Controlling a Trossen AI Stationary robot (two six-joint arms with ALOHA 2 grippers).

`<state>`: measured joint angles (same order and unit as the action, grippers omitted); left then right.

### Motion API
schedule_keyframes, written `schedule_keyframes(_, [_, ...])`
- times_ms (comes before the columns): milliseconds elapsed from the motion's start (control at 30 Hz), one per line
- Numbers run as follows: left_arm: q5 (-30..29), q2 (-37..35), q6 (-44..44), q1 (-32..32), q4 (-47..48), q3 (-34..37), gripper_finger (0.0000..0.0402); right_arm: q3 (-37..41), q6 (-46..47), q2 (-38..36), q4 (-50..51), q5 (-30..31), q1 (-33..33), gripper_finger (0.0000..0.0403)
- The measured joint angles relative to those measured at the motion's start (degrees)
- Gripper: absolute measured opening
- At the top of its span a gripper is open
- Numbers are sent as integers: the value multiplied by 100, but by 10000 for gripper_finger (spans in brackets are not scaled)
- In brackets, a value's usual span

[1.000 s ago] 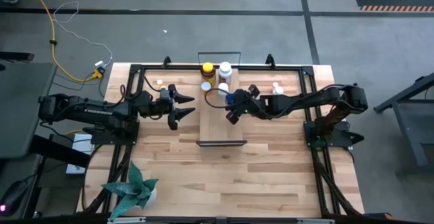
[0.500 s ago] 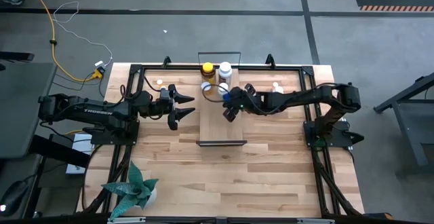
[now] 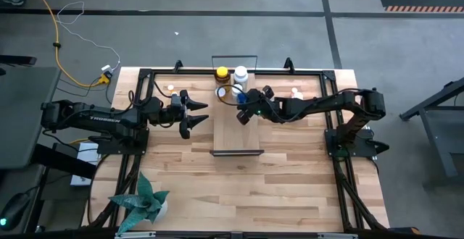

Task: Pick and place medicine bottles onto shelf by color
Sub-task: Put the blue medicine bottle on the shelf

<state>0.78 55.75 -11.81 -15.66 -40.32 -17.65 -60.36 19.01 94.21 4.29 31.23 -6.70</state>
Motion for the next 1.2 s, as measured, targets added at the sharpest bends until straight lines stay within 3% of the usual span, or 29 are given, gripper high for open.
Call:
schedule_keyframes(100, [0,0,0,0,0,0,218,0,-104,-2,107,-223,-4,170])
schedule_keyframes(333, [-20,-2,0,-7,0,0,218,0,-602,-2,55,-1851,133,170])
schedule_keyframes(767, [-20,0,0,-7,0,0,218,0,-1923,19,-148,-1799,310,184])
schedule_keyframes(967, [-20,0,0,-7,-1,0,218,0,-2107,87,-186,-2704,286,194])
schedule_keyframes(1200, [-20,-2,0,-7,4,0,218,0,-2313,127,-152,-2765,283,196])
